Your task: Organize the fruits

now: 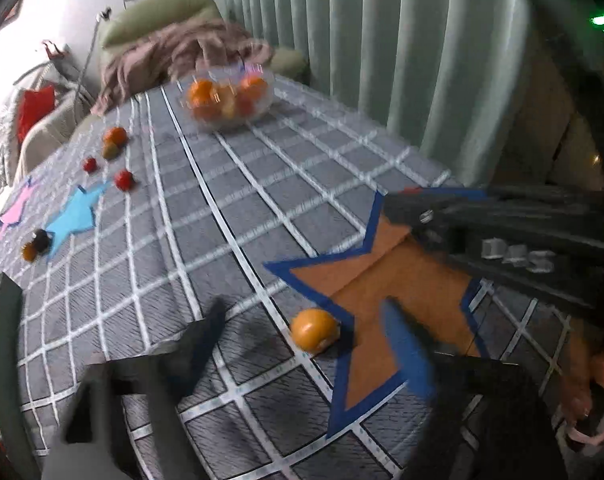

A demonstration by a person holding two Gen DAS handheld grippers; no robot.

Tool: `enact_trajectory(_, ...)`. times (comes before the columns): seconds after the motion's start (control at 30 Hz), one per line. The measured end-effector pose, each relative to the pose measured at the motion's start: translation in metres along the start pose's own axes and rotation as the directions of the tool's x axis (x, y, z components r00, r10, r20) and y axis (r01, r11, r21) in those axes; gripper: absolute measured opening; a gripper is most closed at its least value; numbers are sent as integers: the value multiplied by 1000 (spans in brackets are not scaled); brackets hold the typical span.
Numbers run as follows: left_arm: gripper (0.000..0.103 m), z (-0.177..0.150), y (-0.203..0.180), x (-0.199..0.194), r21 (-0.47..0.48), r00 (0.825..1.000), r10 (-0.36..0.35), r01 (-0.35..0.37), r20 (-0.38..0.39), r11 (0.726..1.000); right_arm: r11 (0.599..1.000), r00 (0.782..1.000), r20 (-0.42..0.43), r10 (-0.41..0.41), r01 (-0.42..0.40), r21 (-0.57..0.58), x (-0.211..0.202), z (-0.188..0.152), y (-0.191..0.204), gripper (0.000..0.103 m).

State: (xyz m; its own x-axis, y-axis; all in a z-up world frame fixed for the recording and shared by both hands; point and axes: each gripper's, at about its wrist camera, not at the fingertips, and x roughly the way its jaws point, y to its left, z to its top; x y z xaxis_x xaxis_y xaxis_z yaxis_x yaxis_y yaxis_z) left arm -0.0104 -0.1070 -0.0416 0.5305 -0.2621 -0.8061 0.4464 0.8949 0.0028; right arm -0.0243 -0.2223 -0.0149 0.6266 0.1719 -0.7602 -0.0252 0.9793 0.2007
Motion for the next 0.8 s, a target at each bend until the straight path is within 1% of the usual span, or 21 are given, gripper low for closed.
enact_trajectory(0.03,61,-1,0,-2,-16,1000,-6,6,12,1000,1000,1000,0,2,-2,5,-2,-1,-1,25)
enact_trajectory(0.1,44,-2,0,-3,-21,1000,-15,15,8,1000,1000,1000,2,6,-6,9,-5,-3,-1,25)
enact_trajectory(0.13,31,-2,0,-4,-15,1000,-19,19,6,1000,1000,1000,1,10,-10,10,-5,-4,0,25)
enact_trajectory(0.17,26,-4,-1,-5,-9,1000,-24,24,-1,1000,1000,1000,0,15,-15,12,-6,-5,1,25)
enact_trajectory(0.2,24,-4,0,-6,-10,1000,-30,30,-6,1000,1000,1000,0,22,-22,15,-6,-6,3,25)
enact_trajectory(0.27,24,-8,5,-10,-30,998,-53,52,-17,998,999,999,-1,32,-32,12,-9,-8,8,25)
enact_trajectory(0.37,24,-16,19,-19,-88,996,-87,85,-28,992,999,999,-3,46,-46,1,-13,-12,18,25)
enact_trajectory(0.43,24,-23,31,-24,-127,995,-98,94,-31,987,998,998,-4,57,-57,-4,-14,-14,25,25)
enact_trajectory(0.63,24,-39,60,-37,-186,996,-79,72,-34,980,995,995,-20,93,-93,-21,-14,-20,48,25)
enact_trajectory(0.8,24,-50,81,-56,-225,999,-52,47,-16,973,991,993,-30,114,-116,-64,-16,-19,74,25)
